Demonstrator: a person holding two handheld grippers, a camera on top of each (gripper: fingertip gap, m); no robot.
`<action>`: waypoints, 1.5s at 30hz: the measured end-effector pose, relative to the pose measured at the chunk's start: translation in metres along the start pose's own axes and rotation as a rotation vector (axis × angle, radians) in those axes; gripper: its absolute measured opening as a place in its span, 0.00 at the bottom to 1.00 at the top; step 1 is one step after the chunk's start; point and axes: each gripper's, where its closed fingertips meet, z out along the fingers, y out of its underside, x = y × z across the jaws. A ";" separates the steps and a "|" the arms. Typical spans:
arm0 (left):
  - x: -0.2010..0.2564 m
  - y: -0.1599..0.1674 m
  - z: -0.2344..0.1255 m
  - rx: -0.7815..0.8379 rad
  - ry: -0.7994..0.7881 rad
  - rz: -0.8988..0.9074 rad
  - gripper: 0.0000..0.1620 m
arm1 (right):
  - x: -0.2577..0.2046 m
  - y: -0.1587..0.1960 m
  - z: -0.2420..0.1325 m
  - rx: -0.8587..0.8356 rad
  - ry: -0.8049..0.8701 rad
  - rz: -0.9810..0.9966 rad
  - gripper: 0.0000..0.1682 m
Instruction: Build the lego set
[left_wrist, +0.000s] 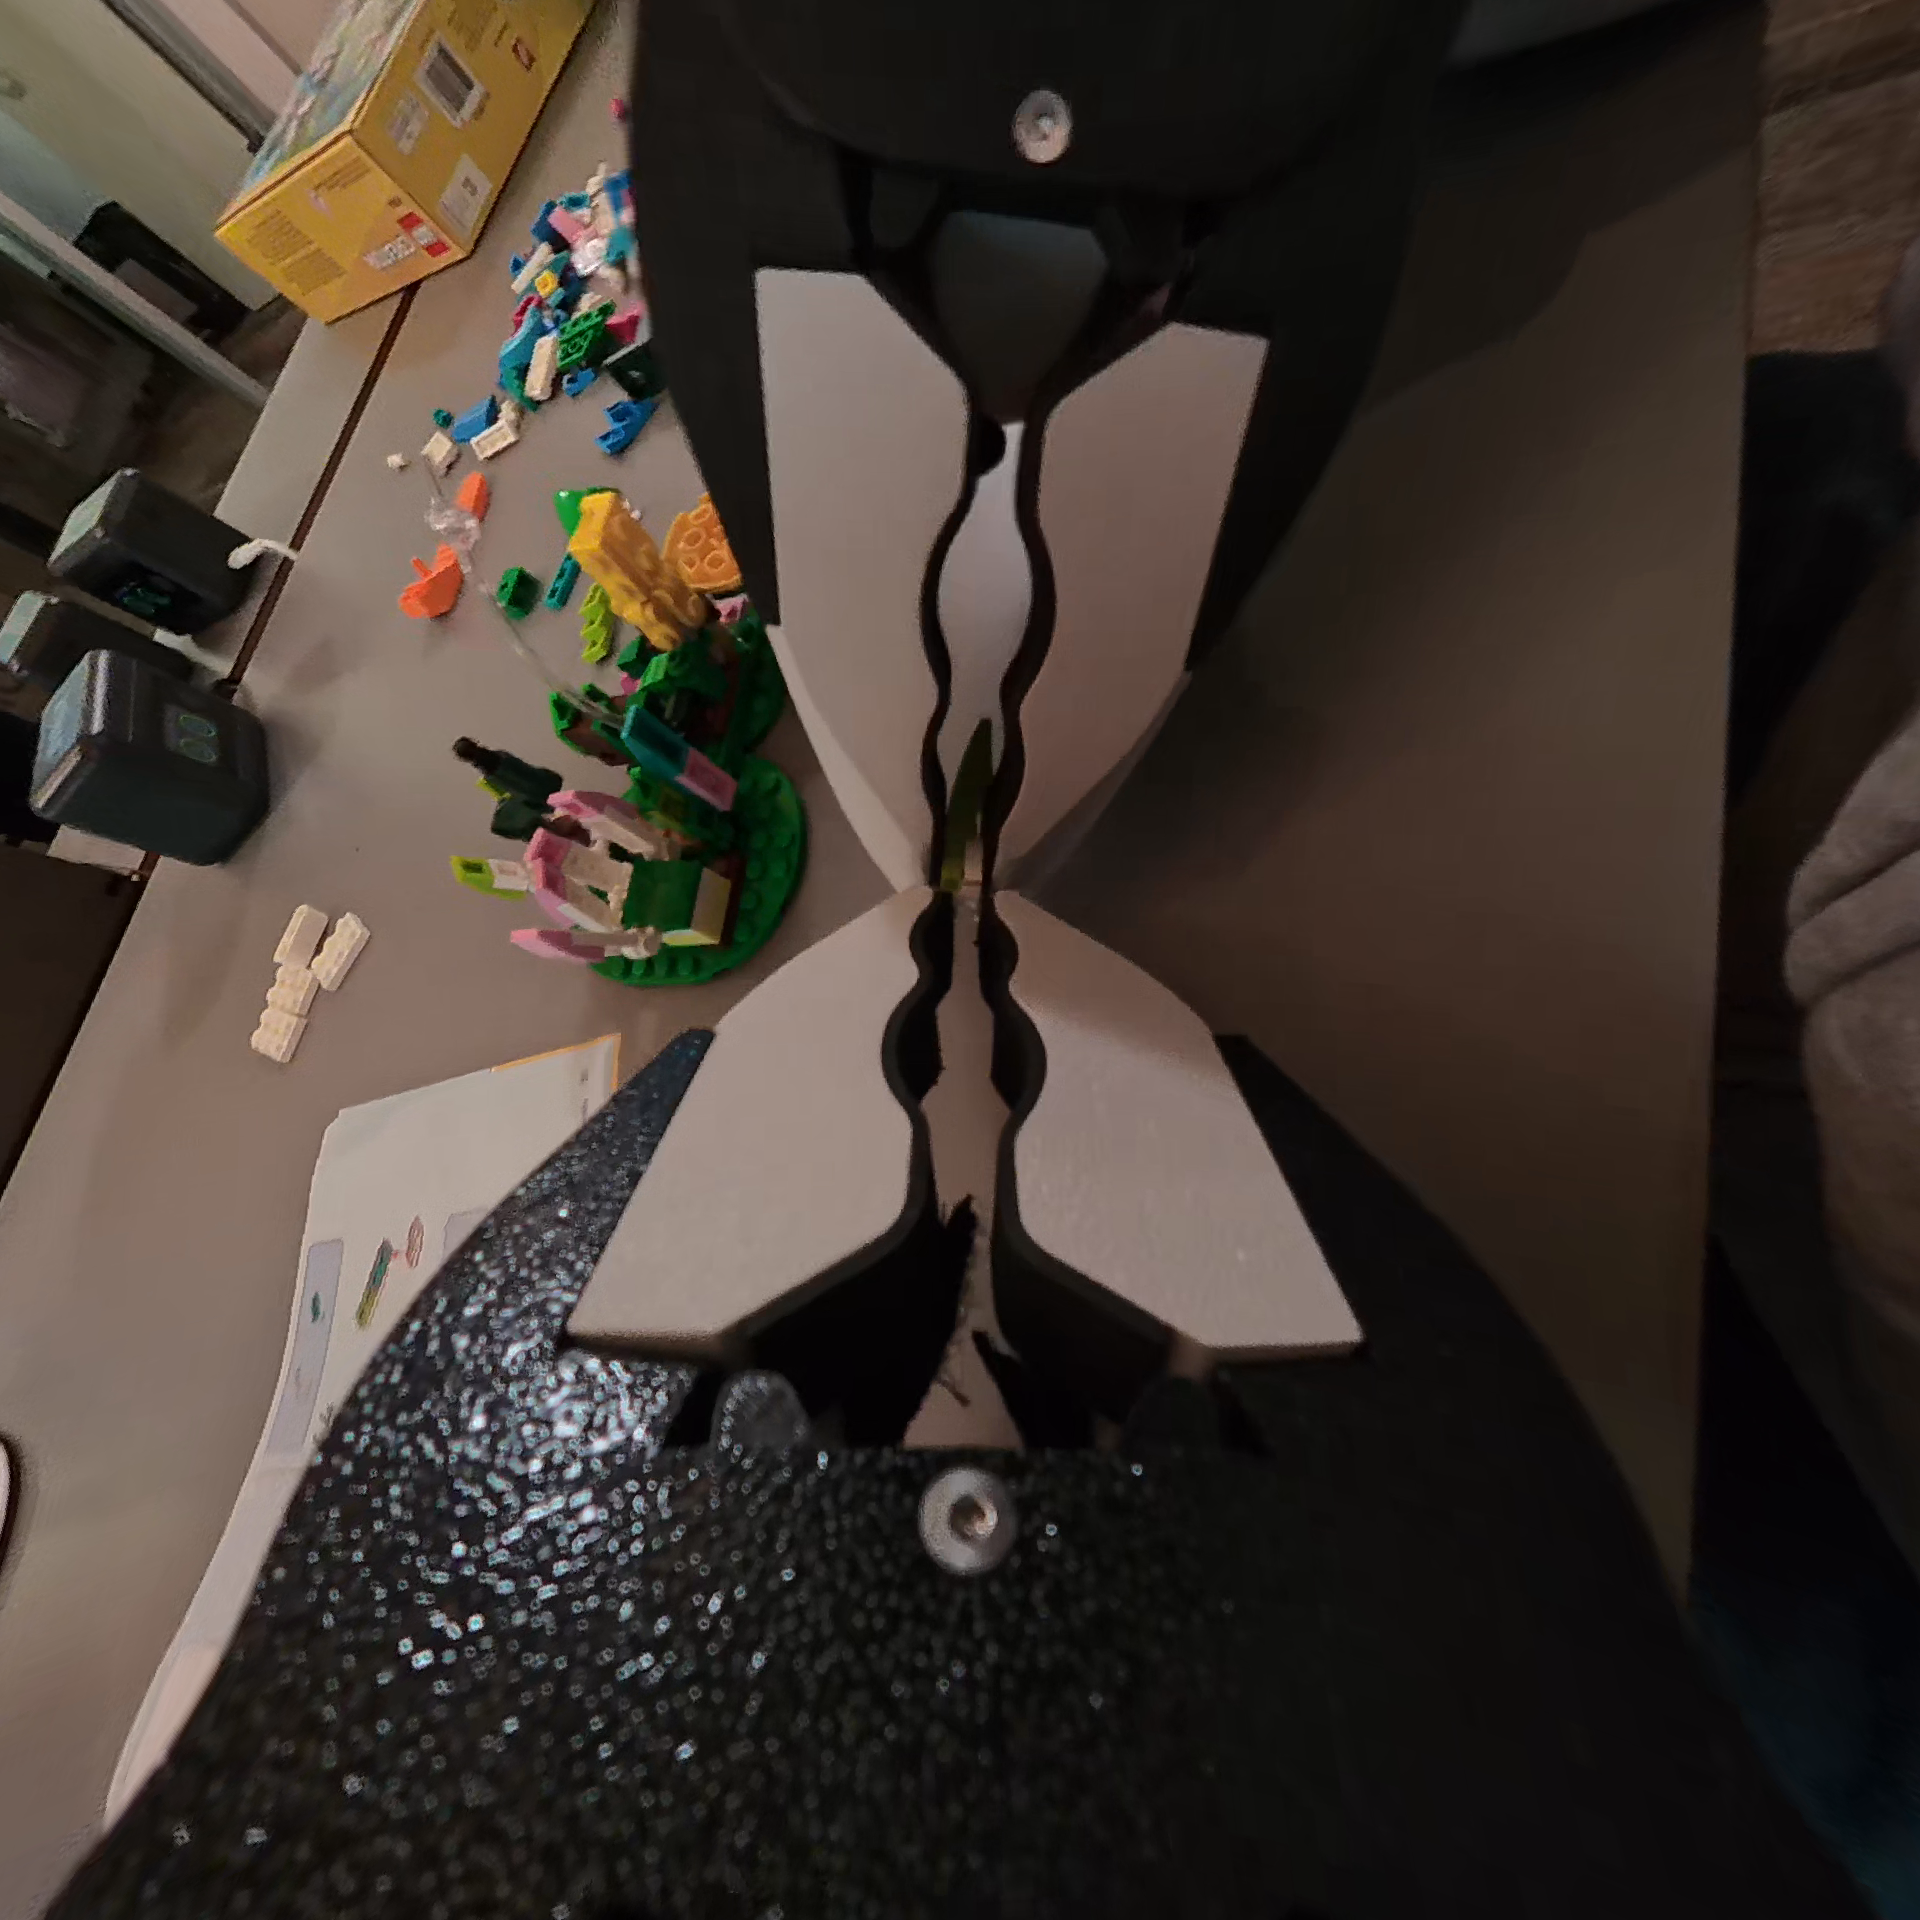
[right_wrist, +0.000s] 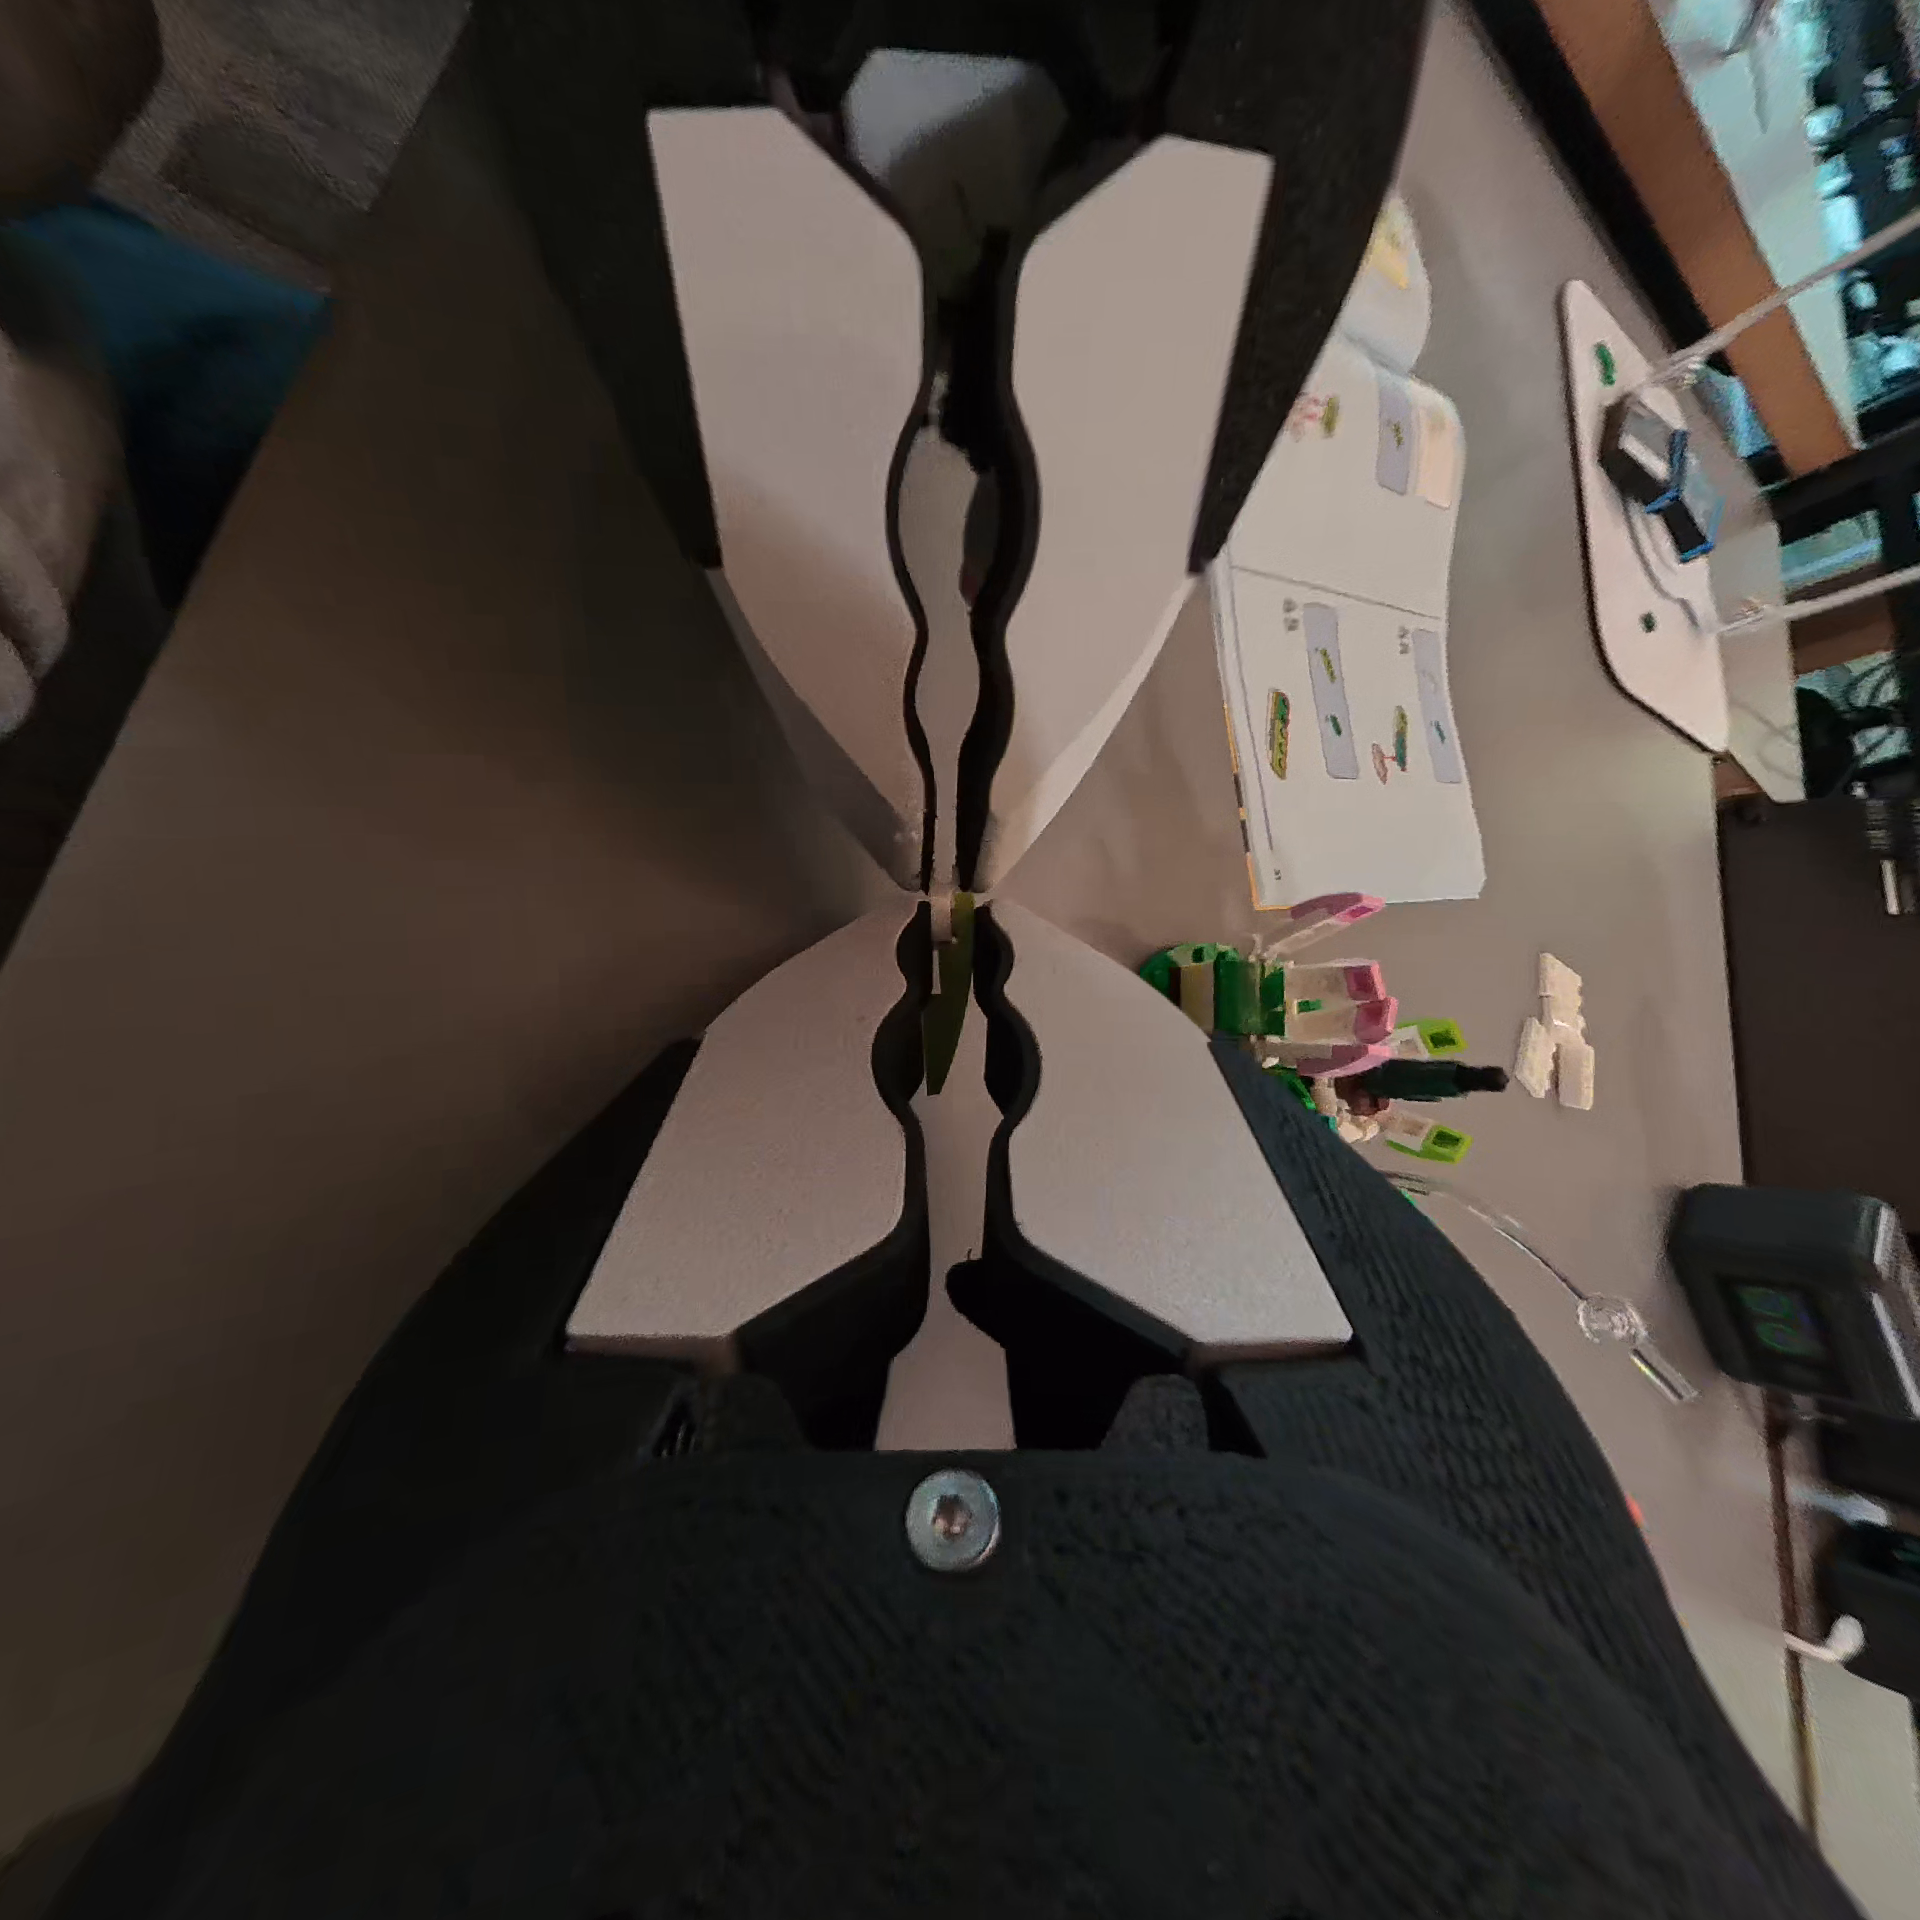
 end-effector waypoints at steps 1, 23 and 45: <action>-0.001 0.000 -0.004 -0.004 0.003 -0.030 0.03 | 0.002 -0.003 0.000 0.018 0.021 0.031 0.05; -0.009 0.015 -0.010 -0.035 0.045 -0.163 0.03 | 0.007 -0.005 0.006 0.055 0.009 0.144 0.04; -0.020 0.009 -0.009 0.027 -0.018 -0.192 0.03 | 0.020 -0.003 0.000 0.051 0.109 0.036 0.04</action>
